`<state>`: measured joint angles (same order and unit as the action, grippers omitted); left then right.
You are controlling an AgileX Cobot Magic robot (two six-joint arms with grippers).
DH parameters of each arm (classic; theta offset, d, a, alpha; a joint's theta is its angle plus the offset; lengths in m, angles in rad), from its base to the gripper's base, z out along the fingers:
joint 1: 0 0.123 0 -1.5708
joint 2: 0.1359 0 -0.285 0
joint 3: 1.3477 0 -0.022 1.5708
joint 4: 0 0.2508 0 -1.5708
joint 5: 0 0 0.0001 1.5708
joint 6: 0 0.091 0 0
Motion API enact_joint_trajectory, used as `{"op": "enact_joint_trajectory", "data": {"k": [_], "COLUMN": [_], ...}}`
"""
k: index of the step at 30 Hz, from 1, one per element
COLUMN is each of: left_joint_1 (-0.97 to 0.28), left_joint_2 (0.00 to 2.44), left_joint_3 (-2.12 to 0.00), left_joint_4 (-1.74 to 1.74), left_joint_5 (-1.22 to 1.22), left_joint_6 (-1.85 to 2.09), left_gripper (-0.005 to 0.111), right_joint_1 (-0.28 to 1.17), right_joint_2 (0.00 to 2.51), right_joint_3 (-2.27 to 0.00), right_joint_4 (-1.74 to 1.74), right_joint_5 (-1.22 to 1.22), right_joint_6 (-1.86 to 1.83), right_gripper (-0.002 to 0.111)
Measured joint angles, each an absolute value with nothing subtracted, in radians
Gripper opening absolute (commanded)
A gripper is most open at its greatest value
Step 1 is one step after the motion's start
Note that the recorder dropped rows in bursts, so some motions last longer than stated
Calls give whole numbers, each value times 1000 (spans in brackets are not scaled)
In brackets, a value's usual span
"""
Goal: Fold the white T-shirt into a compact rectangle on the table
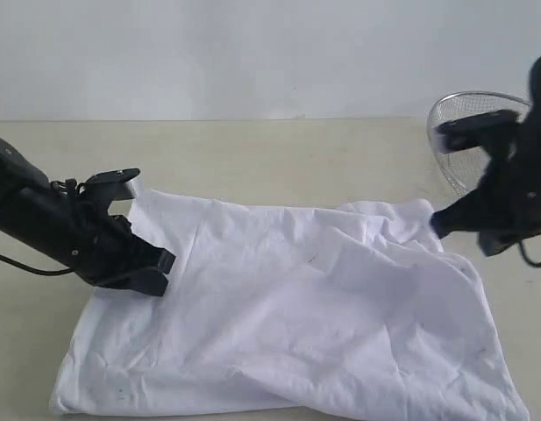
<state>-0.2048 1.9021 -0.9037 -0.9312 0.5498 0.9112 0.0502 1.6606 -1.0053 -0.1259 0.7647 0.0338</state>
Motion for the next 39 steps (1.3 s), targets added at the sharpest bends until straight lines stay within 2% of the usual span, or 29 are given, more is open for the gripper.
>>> {"op": "enact_joint_trajectory", "data": {"k": [3, 9, 13, 19, 21, 22, 23, 24, 25, 26, 27, 28, 37, 38, 39], "left_joint_1": [-205, -205, -205, -205, -205, -205, -205, -205, -205, -205, -205, -205, -205, -205, -205], "left_joint_2": [1906, 1906, 1906, 1906, 1906, 1906, 1906, 1906, 1906, 1906, 1906, 1906, 1906, 1906, 1906], "left_joint_3": [-915, -926, -926, -926, -926, -926, -926, -926, -926, -926, -926, -926, -926, -926, -926], "left_joint_4": [-934, -957, -972, -975, -975, -975, -975, -975, -975, -975, -977, -977, -977, -977, -977], "left_joint_5": [548, 548, 548, 548, 558, 563, 567, 569, 571, 571, 573, 575, 585, 585, 585], "left_joint_6": [911, 918, 927, 929, 929, 929, 929, 929, 931, 932, 935, 935, 937, 937, 937], "left_gripper": [5, 5, 5, 5, 5, 5, 5, 5, 5, 5, 5, 5, 5, 5, 5], "right_joint_1": [-86, -311, -358, -358, -358, -358, -358, -358, -358, -358, -358, -358, -223, -207, -193], "right_joint_2": [1626, 1649, 1670, 1721, 1749, 1763, 1791, 1801, 1824, 1832, 1849, 1858, 1958, 1962, 1966], "right_joint_3": [-1005, -1005, -1005, -1005, -1005, -1005, -1005, -1005, -1005, -1005, -1005, -1005, -1009, -1013, -1016], "right_joint_4": [-64, 358, 547, 591, 592, 592, 594, 594, 607, 612, 638, 645, 689, 696, 703], "right_joint_5": [817, 1035, 1068, 1073, 1079, 1086, 1093, 1093, 1093, 1093, 1097, 1097, 1069, 1060, 1049], "right_joint_6": [-48, -516, -660, -727, -728, -730, -730, -730, -731, -731, -731, -732, -732, -732, -730], "right_gripper": [0, 0, 0, 0, 6, 20, 28, 51, 61, 82, 87, 90, 90, 89, 83]}}
